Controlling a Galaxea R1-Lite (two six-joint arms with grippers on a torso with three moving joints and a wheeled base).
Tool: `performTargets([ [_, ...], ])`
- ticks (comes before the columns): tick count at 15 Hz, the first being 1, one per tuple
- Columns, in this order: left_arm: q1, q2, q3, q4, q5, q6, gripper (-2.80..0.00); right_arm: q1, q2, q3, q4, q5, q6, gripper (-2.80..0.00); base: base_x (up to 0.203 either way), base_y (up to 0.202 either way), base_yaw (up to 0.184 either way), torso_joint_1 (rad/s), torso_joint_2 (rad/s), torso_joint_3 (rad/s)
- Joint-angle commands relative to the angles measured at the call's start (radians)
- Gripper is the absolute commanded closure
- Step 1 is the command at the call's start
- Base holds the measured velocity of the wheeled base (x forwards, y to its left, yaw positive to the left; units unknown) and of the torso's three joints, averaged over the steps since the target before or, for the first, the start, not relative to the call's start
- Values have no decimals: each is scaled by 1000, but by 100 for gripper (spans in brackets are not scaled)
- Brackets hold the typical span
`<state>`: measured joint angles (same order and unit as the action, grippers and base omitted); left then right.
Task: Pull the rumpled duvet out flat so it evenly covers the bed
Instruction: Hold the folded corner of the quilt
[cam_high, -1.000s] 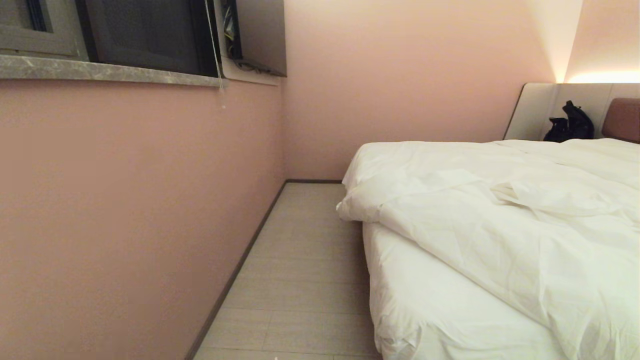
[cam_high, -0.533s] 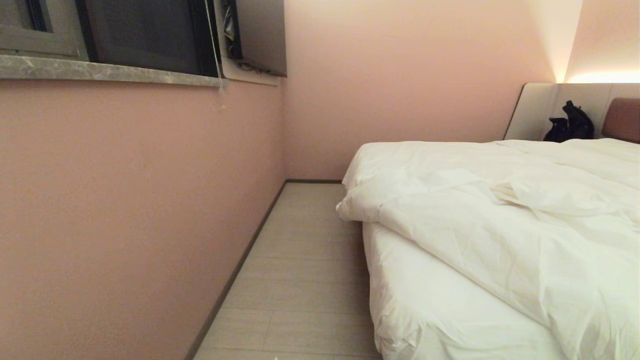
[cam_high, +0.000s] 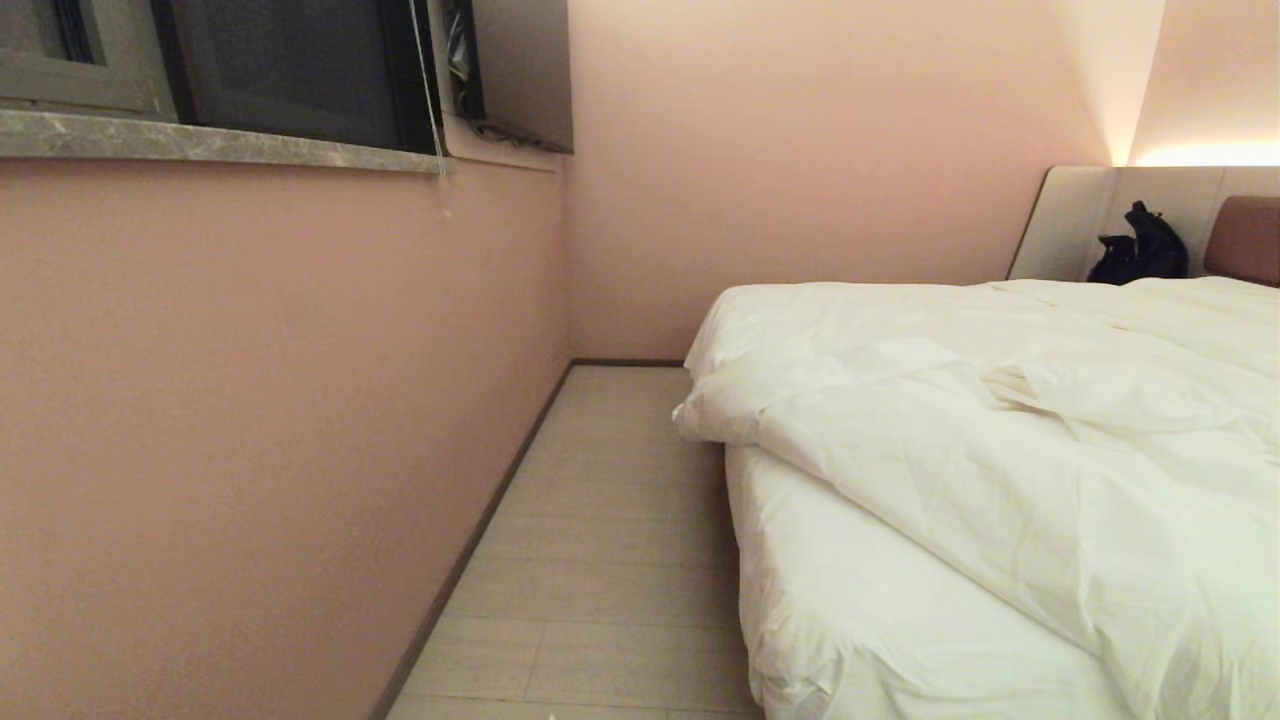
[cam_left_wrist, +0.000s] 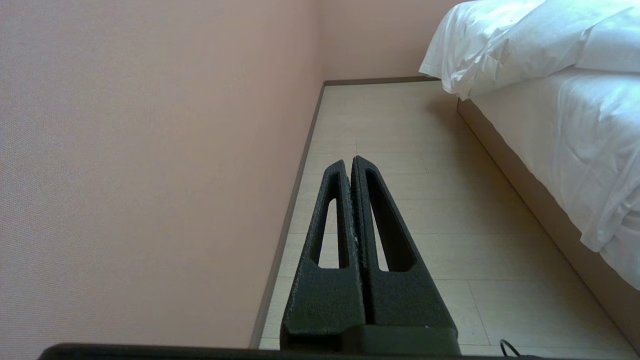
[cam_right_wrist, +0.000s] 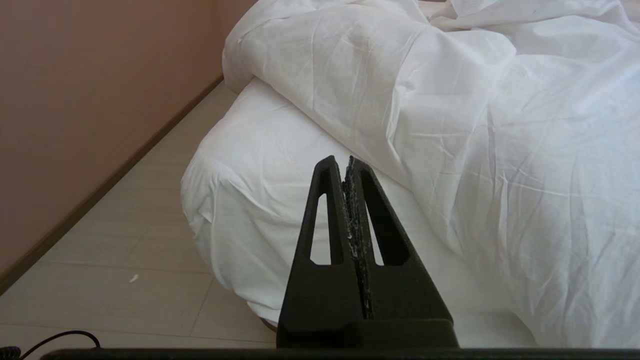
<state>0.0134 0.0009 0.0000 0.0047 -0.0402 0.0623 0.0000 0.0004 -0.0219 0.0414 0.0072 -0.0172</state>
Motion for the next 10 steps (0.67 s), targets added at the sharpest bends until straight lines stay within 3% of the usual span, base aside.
performTargets([
  [1, 0, 1, 0, 0, -1, 1, 0, 0, 0, -1, 1, 0, -1, 0, 0, 0, 0, 0, 0, 0],
  [10, 0, 1, 0, 0, -1, 1, 0, 0, 0, -33, 6, 0, 1, 0, 0, 0, 0, 0, 0, 0],
])
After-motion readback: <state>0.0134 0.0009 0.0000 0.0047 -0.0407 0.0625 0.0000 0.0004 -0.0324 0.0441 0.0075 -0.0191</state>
